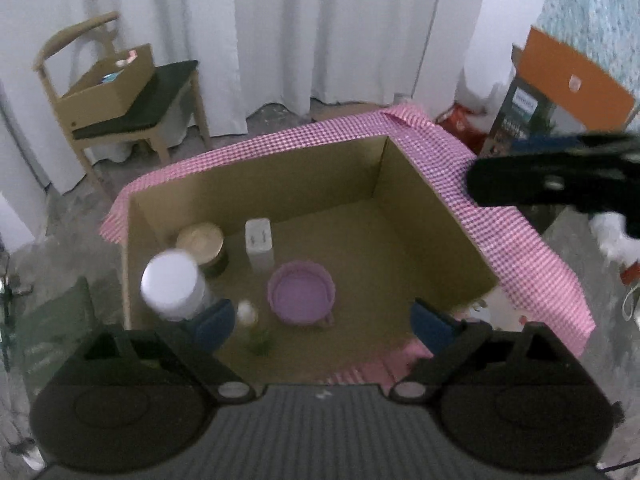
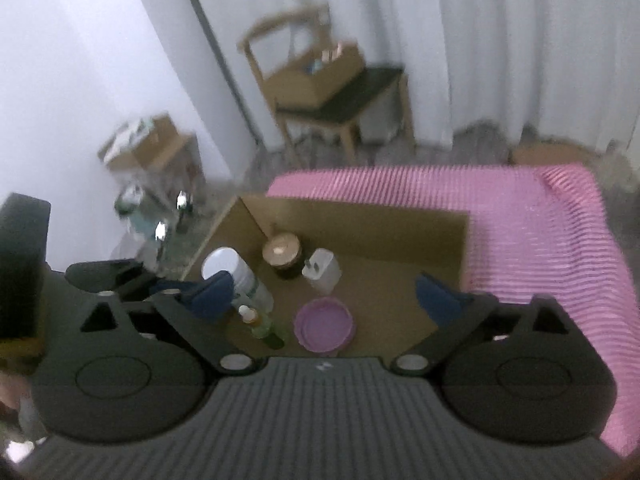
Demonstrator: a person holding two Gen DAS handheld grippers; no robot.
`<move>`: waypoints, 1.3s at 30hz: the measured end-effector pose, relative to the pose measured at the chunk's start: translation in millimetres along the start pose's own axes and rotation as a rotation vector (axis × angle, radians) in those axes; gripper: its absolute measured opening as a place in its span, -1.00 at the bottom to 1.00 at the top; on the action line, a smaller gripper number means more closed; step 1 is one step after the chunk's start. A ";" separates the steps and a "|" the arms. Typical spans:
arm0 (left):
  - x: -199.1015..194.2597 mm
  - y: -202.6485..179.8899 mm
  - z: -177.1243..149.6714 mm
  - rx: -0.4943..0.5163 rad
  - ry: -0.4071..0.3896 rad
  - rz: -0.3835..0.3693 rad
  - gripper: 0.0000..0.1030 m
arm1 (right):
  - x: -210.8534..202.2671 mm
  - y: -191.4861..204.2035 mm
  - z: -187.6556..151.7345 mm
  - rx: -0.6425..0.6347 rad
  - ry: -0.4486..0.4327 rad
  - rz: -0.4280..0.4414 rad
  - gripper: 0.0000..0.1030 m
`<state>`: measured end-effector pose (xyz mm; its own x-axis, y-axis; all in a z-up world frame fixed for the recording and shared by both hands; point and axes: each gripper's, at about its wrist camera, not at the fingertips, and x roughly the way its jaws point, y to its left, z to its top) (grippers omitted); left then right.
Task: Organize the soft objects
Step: 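Move the right tool out to the black tape roll and grasp it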
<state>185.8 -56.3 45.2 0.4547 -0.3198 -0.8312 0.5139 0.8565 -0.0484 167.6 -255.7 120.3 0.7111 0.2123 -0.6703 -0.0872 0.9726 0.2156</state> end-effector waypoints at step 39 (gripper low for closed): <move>71.3 -48.1 -160.2 0.099 0.122 -0.041 0.53 | 111.5 16.9 -206.9 0.241 0.403 -0.013 0.01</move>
<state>77.0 -55.4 -100.4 0.3431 -0.2974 -0.8910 0.6021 0.7977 -0.0345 101.1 -195.9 -97.7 0.3796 0.2664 -0.8859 0.1186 0.9357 0.3322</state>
